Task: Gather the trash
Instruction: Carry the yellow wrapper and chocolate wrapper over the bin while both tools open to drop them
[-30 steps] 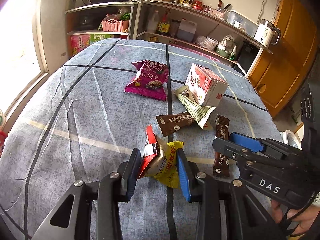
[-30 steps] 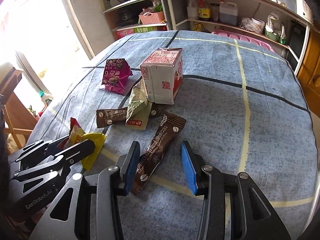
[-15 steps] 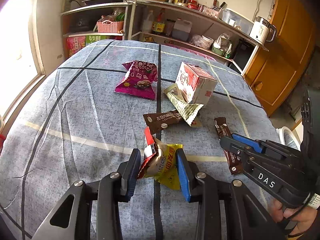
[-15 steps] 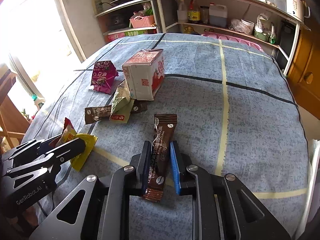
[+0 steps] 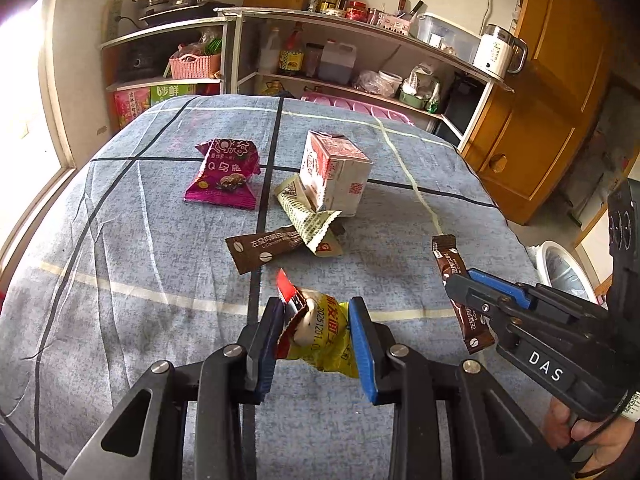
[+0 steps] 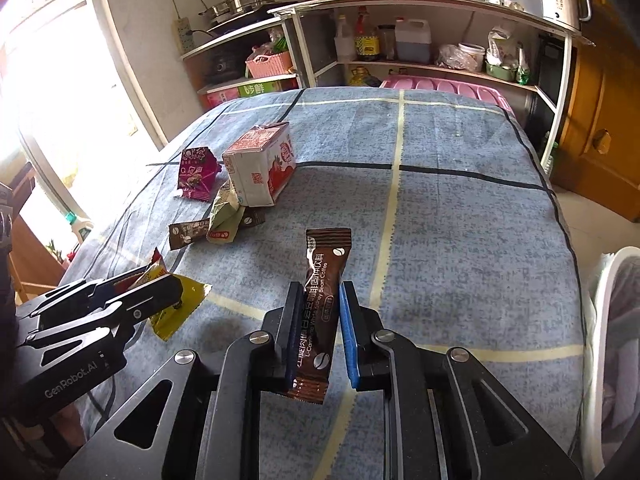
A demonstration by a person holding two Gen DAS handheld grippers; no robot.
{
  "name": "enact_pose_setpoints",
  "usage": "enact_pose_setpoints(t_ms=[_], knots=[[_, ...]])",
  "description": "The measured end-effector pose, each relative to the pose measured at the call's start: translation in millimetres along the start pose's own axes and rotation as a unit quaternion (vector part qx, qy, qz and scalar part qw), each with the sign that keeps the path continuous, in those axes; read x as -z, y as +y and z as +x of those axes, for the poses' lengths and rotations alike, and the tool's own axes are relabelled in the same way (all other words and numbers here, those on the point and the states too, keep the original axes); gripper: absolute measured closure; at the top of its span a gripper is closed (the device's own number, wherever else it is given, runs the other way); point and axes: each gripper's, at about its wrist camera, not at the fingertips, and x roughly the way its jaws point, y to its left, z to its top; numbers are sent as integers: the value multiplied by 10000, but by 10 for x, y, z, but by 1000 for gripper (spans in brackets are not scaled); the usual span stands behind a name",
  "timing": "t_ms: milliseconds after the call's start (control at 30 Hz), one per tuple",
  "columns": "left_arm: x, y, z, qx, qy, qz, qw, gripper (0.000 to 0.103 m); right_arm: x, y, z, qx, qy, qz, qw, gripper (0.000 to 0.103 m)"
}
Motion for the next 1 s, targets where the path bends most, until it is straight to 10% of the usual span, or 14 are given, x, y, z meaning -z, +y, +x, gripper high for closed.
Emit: enact_pose_setpoints(t_ms=[1000], knots=[[-84,-1585,-160,1010,-203,1134,9882,69,352,-1231,-1225,615,-807,826,9914,84]])
